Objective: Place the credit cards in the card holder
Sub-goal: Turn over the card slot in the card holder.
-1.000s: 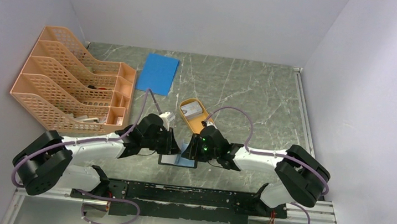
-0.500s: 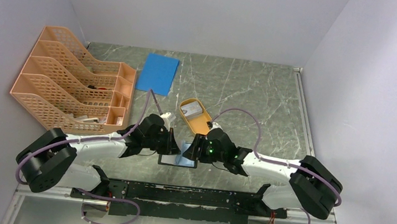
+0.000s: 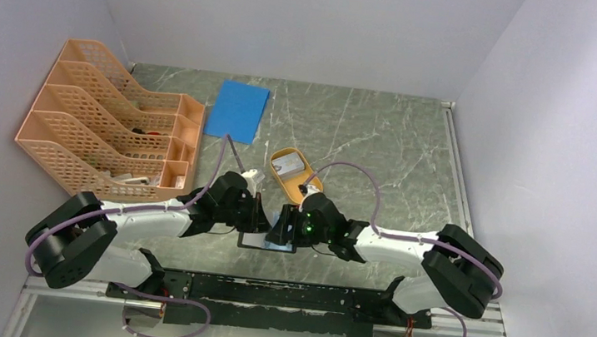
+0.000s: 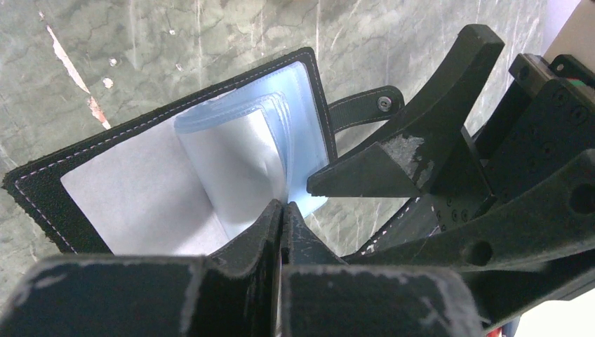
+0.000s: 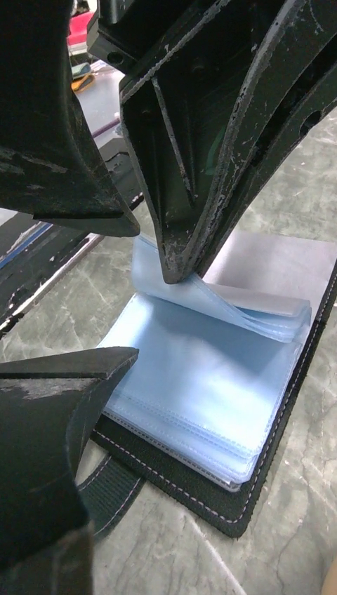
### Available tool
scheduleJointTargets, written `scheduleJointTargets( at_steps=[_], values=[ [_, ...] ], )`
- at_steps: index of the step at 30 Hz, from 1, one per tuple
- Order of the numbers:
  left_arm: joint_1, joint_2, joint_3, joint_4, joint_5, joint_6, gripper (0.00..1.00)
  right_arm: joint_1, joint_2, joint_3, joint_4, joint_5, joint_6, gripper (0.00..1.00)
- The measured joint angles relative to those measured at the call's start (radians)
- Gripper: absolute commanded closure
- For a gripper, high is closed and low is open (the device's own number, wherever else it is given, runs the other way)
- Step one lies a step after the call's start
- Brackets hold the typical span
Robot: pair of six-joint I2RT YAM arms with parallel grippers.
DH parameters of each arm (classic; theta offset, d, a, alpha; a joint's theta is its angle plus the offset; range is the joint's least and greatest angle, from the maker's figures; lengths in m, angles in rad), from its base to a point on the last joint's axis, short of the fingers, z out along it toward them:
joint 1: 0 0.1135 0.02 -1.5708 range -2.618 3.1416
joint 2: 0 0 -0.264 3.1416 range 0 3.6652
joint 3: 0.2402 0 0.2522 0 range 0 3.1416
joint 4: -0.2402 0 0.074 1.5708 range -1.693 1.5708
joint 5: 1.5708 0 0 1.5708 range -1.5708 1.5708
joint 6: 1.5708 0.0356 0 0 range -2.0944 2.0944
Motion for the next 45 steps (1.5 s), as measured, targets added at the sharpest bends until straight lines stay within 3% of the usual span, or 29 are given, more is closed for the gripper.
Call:
scheduleJointTargets(
  at_steps=[9, 17, 22, 26, 31, 37, 45],
  values=[
    [0.000, 0.000, 0.000, 0.000, 0.000, 0.000, 0.95, 0.014, 0.053, 0.047, -0.012, 0.008, -0.006, 0.40],
    [0.001, -0.003, 0.000, 0.000, 0.000, 0.000, 0.91, 0.020, 0.079, 0.064, -0.040, 0.032, 0.011, 0.64],
    [0.001, -0.009, 0.000, -0.001, 0.000, 0.000, 0.95, 0.020, 0.076, 0.063, -0.053, 0.051, 0.019, 0.72],
    [0.001, -0.009, 0.000, -0.001, -0.002, 0.000, 0.95, 0.020, 0.071, 0.061, -0.058, 0.058, 0.021, 0.74],
    [0.001, -0.009, 0.000, -0.002, -0.005, 0.000, 0.95, 0.020, 0.060, 0.052, -0.057, 0.066, 0.021, 0.68],
    [0.001, -0.026, 0.000, -0.009, -0.012, 0.001, 0.95, 0.020, 0.003, 0.033, -0.072, 0.089, 0.019, 0.76],
    [0.001, -0.027, 0.000, -0.012, -0.011, 0.001, 0.95, 0.020, 0.001, 0.033, -0.074, 0.092, 0.008, 0.96]
  ],
)
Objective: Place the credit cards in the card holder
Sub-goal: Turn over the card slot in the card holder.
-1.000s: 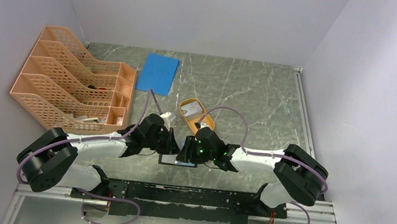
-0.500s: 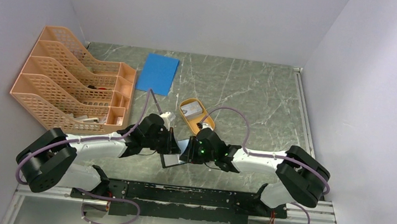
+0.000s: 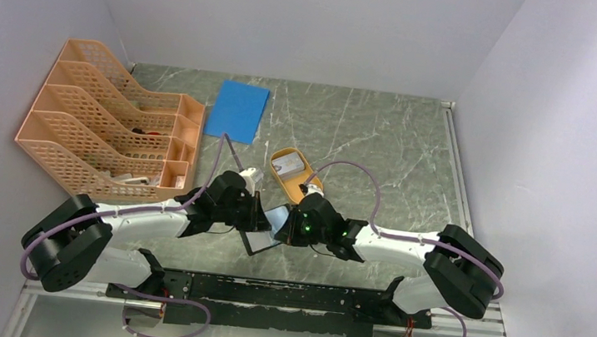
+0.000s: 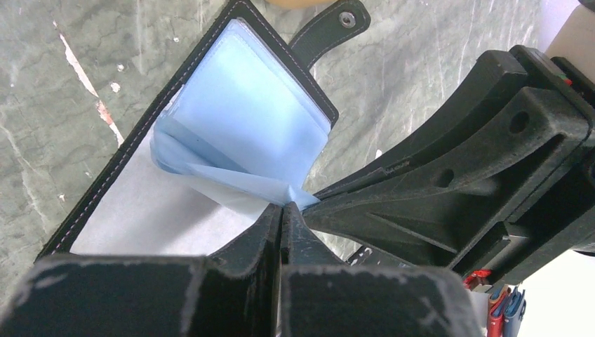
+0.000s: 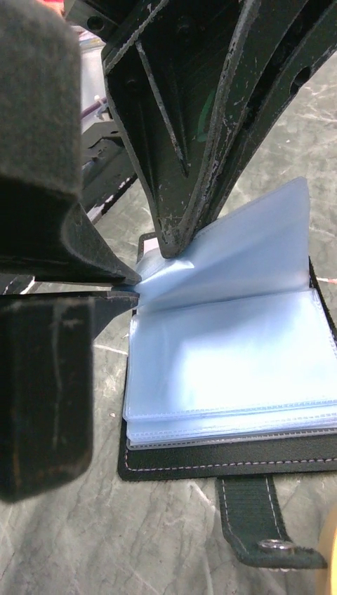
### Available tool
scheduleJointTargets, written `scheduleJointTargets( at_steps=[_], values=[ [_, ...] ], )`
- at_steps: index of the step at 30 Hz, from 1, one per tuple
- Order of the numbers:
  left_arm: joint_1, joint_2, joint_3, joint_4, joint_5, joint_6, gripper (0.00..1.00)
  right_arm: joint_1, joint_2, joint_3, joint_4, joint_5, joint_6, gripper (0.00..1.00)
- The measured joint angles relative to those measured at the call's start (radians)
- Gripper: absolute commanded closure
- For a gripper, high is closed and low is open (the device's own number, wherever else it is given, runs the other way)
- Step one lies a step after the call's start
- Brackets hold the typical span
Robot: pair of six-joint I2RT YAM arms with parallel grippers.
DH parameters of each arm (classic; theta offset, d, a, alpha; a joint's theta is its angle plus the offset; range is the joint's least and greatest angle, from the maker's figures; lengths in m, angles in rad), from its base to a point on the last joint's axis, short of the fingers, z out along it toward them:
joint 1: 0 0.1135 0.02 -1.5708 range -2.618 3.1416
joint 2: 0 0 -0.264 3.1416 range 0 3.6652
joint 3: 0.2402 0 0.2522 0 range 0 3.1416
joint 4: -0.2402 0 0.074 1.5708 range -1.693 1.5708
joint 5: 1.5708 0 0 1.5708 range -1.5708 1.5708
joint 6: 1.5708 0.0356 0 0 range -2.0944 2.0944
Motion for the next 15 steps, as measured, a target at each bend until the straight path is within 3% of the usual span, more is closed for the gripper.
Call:
scheduleJointTargets(
  at_steps=[3, 8, 15],
  values=[
    [0.000, 0.000, 0.000, -0.003, 0.000, 0.000, 0.88, 0.000, 0.001, 0.000, -0.001, 0.002, -0.005, 1.00],
    [0.000, -0.006, 0.000, -0.024, 0.000, 0.012, 0.60, -0.001, 0.003, 0.001, -0.017, 0.020, -0.005, 1.00],
    [0.000, -0.066, 0.000, -0.088, -0.030, 0.025, 0.54, -0.001, 0.003, 0.001, -0.024, 0.024, 0.001, 1.00]
  ],
)
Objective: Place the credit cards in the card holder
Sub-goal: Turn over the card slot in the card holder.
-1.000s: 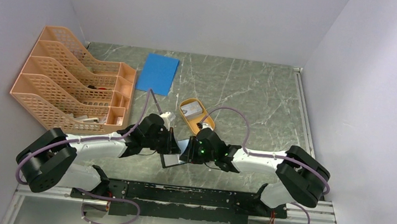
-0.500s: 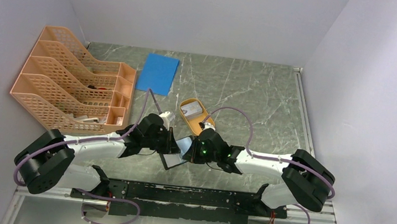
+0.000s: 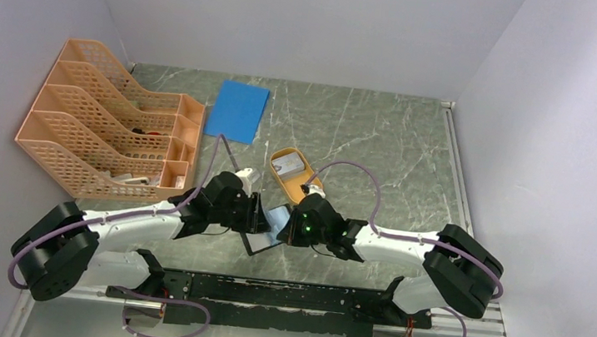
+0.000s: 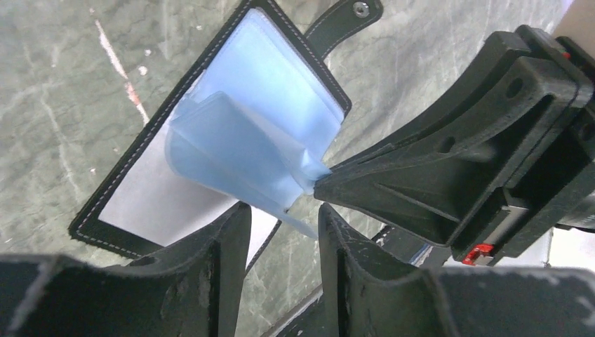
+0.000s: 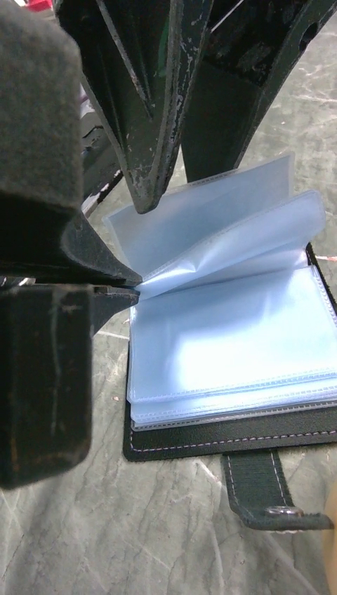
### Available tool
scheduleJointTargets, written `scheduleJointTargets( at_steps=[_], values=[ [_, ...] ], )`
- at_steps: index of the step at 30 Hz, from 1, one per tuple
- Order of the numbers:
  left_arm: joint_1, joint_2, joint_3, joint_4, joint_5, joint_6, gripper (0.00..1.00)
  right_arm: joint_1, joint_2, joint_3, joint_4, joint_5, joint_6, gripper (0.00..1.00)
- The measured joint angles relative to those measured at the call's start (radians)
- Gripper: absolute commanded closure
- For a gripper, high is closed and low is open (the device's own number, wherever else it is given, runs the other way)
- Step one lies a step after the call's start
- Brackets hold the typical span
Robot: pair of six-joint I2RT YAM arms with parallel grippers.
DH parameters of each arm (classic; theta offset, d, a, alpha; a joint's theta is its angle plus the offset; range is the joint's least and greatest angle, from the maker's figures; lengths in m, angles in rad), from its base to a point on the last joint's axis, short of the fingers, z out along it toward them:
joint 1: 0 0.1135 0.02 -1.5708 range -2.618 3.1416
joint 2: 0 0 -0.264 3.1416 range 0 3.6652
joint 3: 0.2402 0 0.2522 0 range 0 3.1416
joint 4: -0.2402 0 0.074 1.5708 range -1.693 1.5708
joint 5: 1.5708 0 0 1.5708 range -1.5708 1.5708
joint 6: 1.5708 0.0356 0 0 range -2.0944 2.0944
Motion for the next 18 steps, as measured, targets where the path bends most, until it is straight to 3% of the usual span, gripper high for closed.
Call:
scheduleJointTargets(
  at_steps=[5, 14, 18],
  values=[
    [0.000, -0.007, 0.000, -0.052, -0.037, 0.005, 0.60, 0.008, 0.000, 0.000, 0.000, 0.002, 0.005, 1.00],
    [0.000, -0.014, 0.004, -0.165, -0.146, 0.011, 0.89, 0.029, -0.086, -0.010, -0.022, 0.053, 0.031, 1.00],
    [0.000, -0.002, 0.004, -0.172, -0.167, 0.009, 0.90, 0.032, -0.111, -0.042, -0.022, 0.067, 0.047, 1.00]
  ],
)
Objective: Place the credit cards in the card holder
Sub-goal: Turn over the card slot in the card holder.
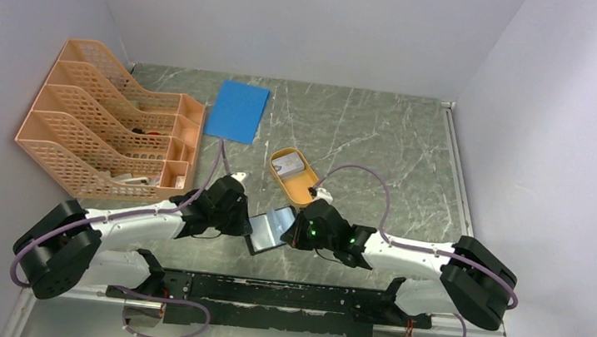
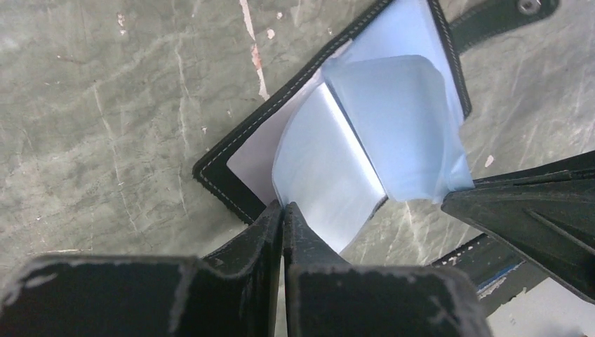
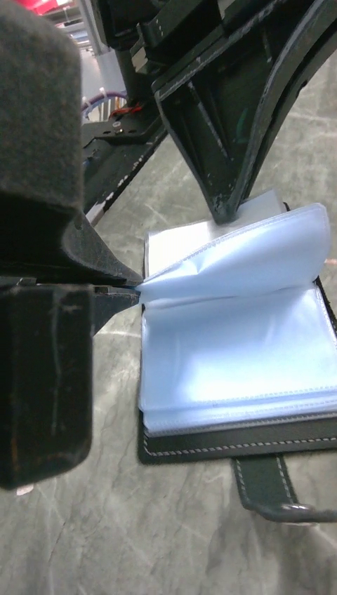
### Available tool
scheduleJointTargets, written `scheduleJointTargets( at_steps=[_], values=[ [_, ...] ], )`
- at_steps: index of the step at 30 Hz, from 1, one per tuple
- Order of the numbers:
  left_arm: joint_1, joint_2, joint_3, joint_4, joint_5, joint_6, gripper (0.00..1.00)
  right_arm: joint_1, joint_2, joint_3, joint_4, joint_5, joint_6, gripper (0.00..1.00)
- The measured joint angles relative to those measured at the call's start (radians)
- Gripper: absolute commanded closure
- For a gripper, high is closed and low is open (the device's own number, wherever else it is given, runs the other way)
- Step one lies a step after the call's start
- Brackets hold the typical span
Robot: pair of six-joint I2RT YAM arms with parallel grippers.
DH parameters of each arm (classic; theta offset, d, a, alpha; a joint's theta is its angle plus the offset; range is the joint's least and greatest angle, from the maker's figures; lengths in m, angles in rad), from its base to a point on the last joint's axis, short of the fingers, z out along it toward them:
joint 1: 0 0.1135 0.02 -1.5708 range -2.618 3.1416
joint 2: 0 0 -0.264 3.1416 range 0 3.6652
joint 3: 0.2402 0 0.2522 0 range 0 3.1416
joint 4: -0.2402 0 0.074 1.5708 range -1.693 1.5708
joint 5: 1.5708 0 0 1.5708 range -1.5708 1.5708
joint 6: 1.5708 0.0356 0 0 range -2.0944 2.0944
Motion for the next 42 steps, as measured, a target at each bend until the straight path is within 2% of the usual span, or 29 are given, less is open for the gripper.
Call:
scheduleJointTargets(
  at_steps=[10, 16, 21, 24, 31, 42],
  values=[
    [0.000, 0.082, 0.040, 0.001, -0.050, 0.003, 0.88, 0.002, -0.033, -0.059, -0.007, 0.027, 0.036, 1.00],
    [0.000, 0.069, 0.098, -0.018, -0.111, 0.010, 0.66, 0.002, -0.044, -0.077, -0.011, 0.040, 0.047, 1.00],
    [-0.017, -0.029, 0.107, -0.049, -0.138, 0.011, 0.52, 0.003, -0.055, -0.080, -0.009, 0.043, 0.047, 1.00],
    [-0.052, -0.070, 0.109, -0.035, -0.122, 0.010, 0.48, 0.003, -0.056, -0.081, -0.007, 0.043, 0.047, 1.00],
    [-0.095, 0.001, 0.106, 0.100, 0.012, 0.001, 0.49, 0.003, -0.056, -0.081, 0.011, 0.037, 0.045, 1.00],
    [-0.097, 0.131, 0.076, 0.240, 0.151, -0.017, 0.53, 0.003, -0.056, -0.077, 0.016, 0.034, 0.038, 1.00]
  ],
)
